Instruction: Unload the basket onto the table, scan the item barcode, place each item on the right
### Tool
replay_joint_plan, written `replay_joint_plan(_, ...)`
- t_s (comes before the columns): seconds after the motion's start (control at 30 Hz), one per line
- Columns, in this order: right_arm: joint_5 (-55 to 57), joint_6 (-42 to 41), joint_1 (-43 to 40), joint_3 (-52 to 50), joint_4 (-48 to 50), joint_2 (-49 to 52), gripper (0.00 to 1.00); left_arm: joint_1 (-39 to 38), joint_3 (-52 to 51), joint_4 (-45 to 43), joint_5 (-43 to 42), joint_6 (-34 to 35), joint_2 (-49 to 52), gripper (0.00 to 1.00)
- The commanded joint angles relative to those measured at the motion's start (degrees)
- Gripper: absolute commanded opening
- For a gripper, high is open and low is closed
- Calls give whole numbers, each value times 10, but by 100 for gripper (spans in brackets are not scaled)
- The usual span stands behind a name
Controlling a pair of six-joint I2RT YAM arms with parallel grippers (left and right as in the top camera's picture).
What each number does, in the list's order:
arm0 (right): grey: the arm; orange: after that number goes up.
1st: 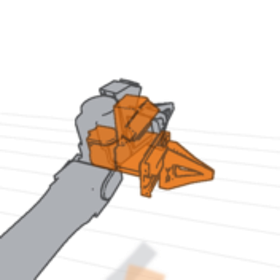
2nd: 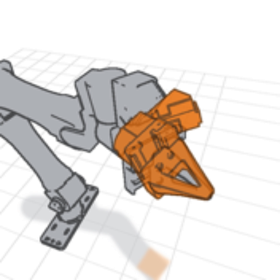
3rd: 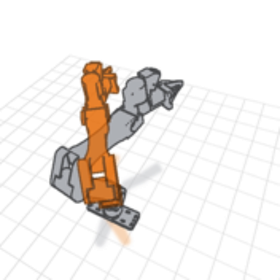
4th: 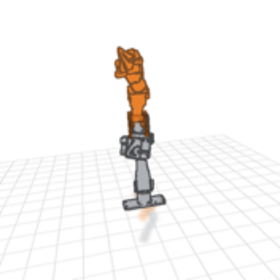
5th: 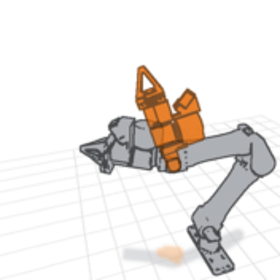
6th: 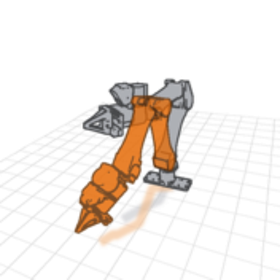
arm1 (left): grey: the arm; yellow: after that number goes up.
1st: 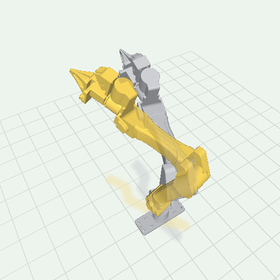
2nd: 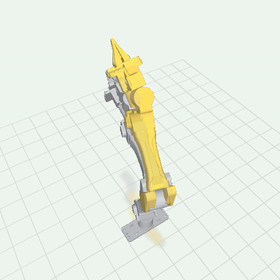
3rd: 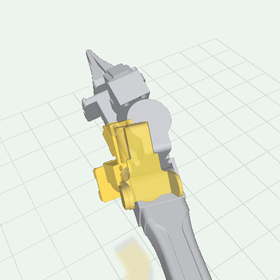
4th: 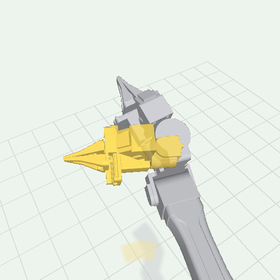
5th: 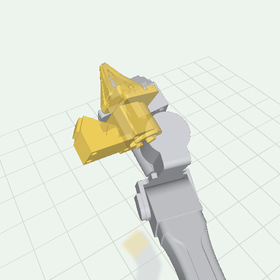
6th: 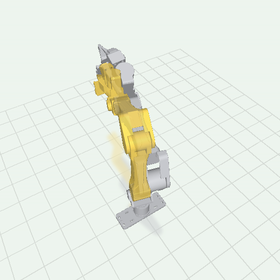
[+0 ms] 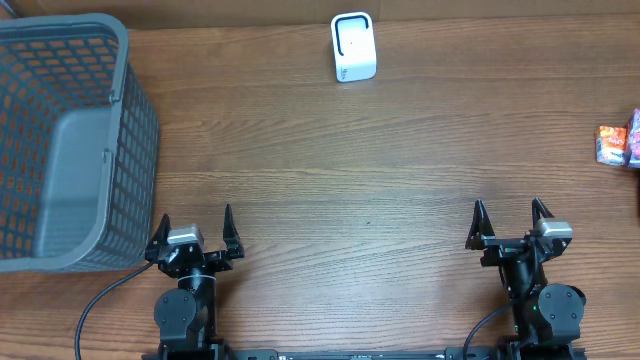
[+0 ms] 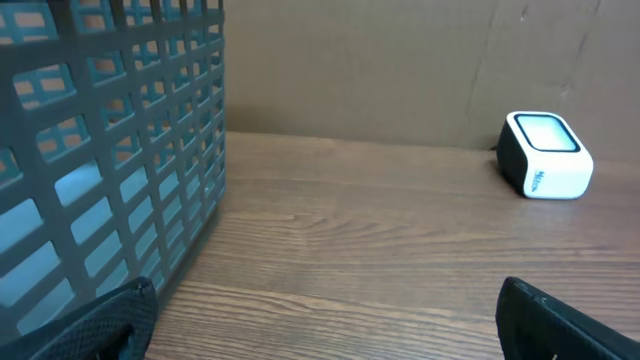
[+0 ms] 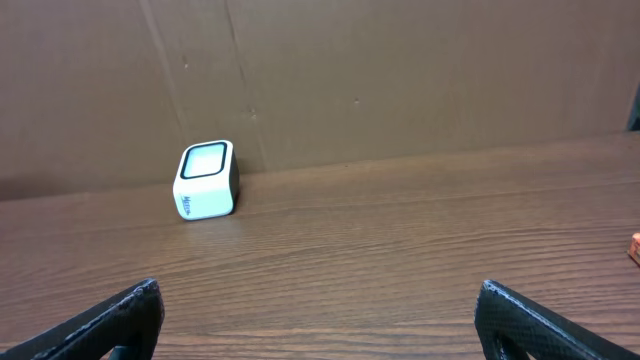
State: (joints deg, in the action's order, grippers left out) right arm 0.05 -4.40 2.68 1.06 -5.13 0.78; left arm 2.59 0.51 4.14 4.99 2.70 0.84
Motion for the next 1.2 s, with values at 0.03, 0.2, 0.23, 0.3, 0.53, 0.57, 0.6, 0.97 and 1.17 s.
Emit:
replay_joint_plan(0.03,3,3,3,-6,4,-6,100,-4,-2,1,-2,-54,-7,100)
replay_joint_plan(0.2,3,3,3,-6,4,-6,100,-4,-2,1,-6,-69,-7,100)
replay_joint_plan(0.23,3,3,3,-6,4,-6,100,-4,-2,1,-5,-70,-7,100)
replay_joint_plan(0.3,3,4,3,-6,4,-6,100,-4,-2,1,-6,-68,-7,100)
replay_joint_plan(0.53,3,4,3,-6,4,-6,100,-4,-2,0,-5,-66,-6,100)
replay_joint_plan(0.57,3,3,3,-6,4,-6,100,-4,-2,0,-5,-66,-6,100)
replay_joint_plan(0.6,3,3,3,-6,4,-6,100,-4,-2,0,-5,-66,-6,100)
replay_joint_plan(0.97,3,3,3,-6,4,-6,100,-4,-2,0,-5,-66,-6,100)
replay_joint_plan(1.17,3,3,3,-6,4,-6,100,-4,-2,0,-5,-66,-6,100)
